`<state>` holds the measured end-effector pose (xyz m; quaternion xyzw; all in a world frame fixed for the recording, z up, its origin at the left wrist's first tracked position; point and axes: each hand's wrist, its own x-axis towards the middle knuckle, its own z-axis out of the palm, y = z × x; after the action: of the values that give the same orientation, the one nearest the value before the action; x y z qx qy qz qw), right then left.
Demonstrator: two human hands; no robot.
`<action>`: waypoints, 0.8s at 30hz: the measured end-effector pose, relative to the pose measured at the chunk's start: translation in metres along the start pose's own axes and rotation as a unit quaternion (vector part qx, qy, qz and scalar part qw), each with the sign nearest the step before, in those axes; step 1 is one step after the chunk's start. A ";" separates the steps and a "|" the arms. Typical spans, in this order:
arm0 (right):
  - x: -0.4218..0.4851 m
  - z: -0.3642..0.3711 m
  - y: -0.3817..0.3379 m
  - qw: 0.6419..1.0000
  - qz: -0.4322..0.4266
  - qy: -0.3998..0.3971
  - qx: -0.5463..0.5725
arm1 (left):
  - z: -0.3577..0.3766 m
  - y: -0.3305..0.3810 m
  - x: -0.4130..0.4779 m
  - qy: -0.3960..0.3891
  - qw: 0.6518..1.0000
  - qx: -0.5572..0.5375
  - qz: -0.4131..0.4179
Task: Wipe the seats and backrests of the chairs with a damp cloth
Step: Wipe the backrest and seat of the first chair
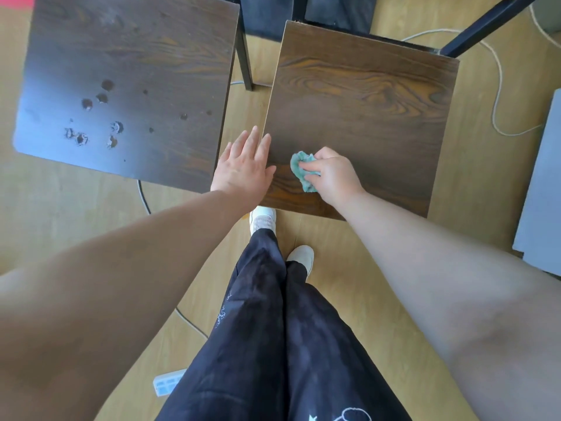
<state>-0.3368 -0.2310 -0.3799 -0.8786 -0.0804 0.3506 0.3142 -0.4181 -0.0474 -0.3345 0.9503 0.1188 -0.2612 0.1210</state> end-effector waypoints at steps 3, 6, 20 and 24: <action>-0.016 0.024 0.007 1.000 -0.010 -0.023 -0.014 | 0.016 -0.001 -0.017 -0.009 1.000 -0.003 -0.010; -0.031 0.046 0.016 0.993 -0.080 -0.036 -0.082 | 0.031 -0.003 -0.032 -0.018 1.000 -0.002 -0.015; -0.113 -0.024 0.080 0.985 -0.002 0.172 0.033 | 0.034 0.057 -0.052 -0.031 0.997 0.040 0.053; -0.134 -0.061 0.116 0.971 0.065 0.221 0.071 | 0.033 0.103 -0.041 -0.028 0.994 0.043 0.099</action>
<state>-0.4043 -0.4018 -0.3406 -0.9129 0.0732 0.1726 0.3625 -0.4383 -0.1606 -0.3237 0.9540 0.0092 -0.2792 0.1084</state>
